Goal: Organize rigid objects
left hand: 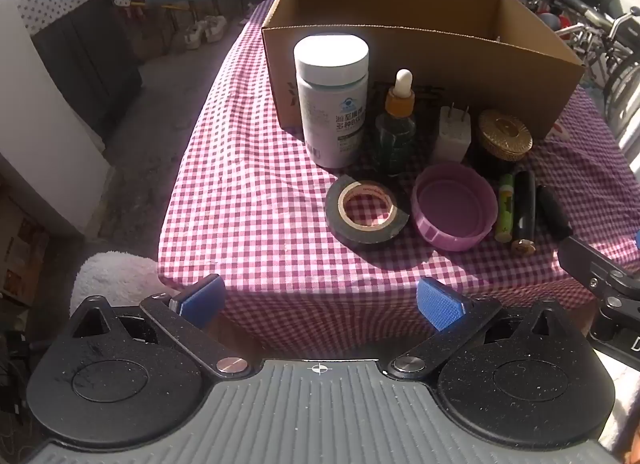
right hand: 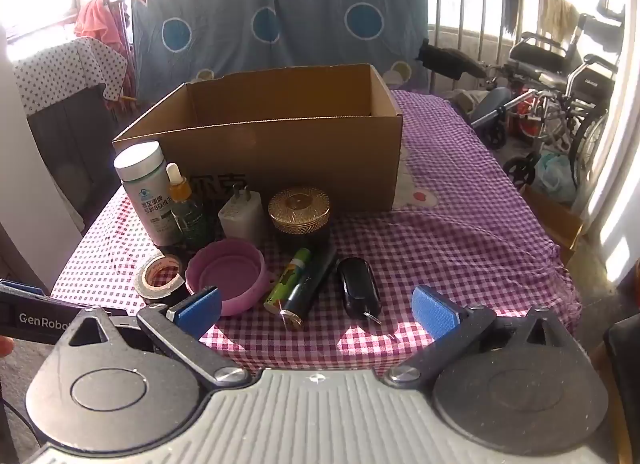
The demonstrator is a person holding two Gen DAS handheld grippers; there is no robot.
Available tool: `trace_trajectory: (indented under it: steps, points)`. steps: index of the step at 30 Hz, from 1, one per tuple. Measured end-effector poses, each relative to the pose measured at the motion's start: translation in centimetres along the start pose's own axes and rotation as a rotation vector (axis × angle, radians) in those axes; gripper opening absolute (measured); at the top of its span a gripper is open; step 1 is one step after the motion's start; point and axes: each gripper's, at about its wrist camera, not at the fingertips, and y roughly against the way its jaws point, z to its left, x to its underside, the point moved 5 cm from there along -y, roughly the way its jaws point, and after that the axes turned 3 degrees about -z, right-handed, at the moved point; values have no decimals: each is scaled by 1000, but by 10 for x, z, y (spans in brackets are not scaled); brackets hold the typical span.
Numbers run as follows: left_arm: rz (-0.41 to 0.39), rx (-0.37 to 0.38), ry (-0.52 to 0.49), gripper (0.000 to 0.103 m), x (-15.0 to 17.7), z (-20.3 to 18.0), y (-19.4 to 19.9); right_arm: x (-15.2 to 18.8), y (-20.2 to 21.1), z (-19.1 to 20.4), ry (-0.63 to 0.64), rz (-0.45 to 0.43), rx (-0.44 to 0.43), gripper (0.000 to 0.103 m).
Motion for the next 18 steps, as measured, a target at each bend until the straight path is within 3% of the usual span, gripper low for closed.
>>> trace_trajectory:
  steps: [18]
  points:
    - [-11,-12,17,102,4,7,1,-1,-6,7,-6,53,-21,103]
